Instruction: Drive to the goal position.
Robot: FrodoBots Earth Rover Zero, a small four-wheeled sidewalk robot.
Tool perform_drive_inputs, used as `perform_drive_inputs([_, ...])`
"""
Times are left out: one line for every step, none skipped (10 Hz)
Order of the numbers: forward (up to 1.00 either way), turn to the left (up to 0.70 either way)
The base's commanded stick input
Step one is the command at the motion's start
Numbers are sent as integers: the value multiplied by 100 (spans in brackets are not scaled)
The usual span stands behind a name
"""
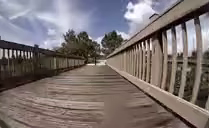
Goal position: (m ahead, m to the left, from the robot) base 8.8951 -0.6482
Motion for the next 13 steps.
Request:
perform_drive_inputs([85,0])
perform_drive_inputs([85,0])
perform_drive_inputs([85,0])
perform_drive_inputs([85,0])
perform_drive_inputs([85,0])
perform_drive_inputs([85,0])
perform_drive_inputs([85,0])
perform_drive_inputs([85,0])
perform_drive_inputs([85,0])
perform_drive_inputs([85,0])
perform_drive_inputs([85,0])
perform_drive_inputs([85,0])
perform_drive_inputs([85,0])
